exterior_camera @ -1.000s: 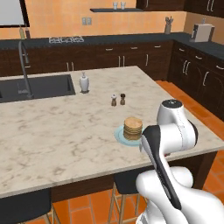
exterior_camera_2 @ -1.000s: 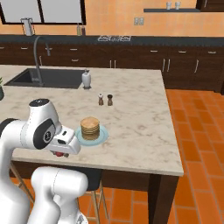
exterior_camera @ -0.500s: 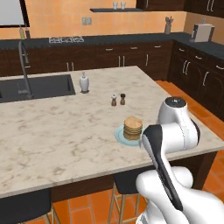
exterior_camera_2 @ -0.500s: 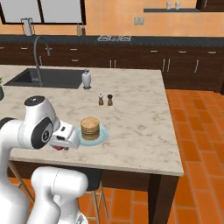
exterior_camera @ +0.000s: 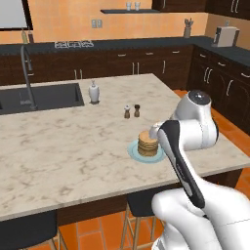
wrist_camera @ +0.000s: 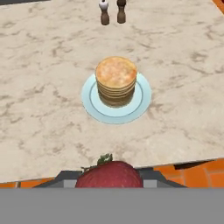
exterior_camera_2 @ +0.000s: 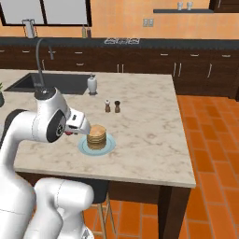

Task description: Take the strawberry from the fridge and place it on top of the pancake, located on the dining counter.

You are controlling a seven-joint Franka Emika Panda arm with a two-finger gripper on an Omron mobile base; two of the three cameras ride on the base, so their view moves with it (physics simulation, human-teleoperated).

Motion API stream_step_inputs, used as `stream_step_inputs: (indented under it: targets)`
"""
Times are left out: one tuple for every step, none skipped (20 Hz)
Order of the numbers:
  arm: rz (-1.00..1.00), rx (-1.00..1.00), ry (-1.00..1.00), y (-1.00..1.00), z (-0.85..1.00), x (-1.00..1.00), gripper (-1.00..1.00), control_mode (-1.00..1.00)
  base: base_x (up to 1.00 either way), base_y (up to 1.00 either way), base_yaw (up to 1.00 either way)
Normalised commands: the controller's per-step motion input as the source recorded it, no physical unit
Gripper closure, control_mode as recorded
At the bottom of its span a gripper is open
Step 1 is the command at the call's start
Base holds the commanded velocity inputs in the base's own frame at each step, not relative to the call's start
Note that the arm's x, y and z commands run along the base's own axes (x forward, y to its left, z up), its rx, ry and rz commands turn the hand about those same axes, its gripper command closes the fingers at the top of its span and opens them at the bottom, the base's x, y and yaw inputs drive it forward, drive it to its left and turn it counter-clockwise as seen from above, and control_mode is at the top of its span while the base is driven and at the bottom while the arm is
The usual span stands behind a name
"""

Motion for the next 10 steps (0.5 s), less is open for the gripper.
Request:
stream_step_inputs:
  targets:
    - [0.00, 0.00, 0.00, -0.19, 0.44, 0.86, 1.00, -1.00, 0.00, 0.00, 0.00]
    - [0.00, 0.00, 0.05, -0.09, 0.32, 0.86, 1.00, -1.00, 0.00, 0.00, 0.00]
    - [0.00, -0.03, 0.09, 0.00, 0.08, 0.89, 1.00, -1.00, 0.00, 0.00, 0.00]
    - [0.00, -0.07, 0.03, 0.00, 0.00, 0.99, 1.00, -1.00, 0.00, 0.00, 0.00]
    - [0.00, -0.06, 0.00, 0.00, -0.01, 1.00, 1.00, -1.00, 0.00, 0.00, 0.00]
    - [0.00, -0.03, 0.00, 0.00, -0.06, 1.00, 1.00, -1.00, 0.00, 0.00, 0.00]
    - [0.00, 0.00, -0.02, 0.00, -0.28, 0.96, 1.00, -1.00, 0.00, 0.00, 0.00]
    - [0.00, 0.00, -0.04, -0.03, -0.44, 0.92, 1.00, -1.00, 0.00, 0.00, 0.00]
    - [0.00, 0.00, -0.03, -0.01, -0.54, 0.92, 1.00, -1.00, 0.00, 0.00, 0.00]
    - [0.00, 0.00, 0.00, 0.00, -0.62, 0.96, 1.00, -1.00, 0.00, 0.00, 0.00]
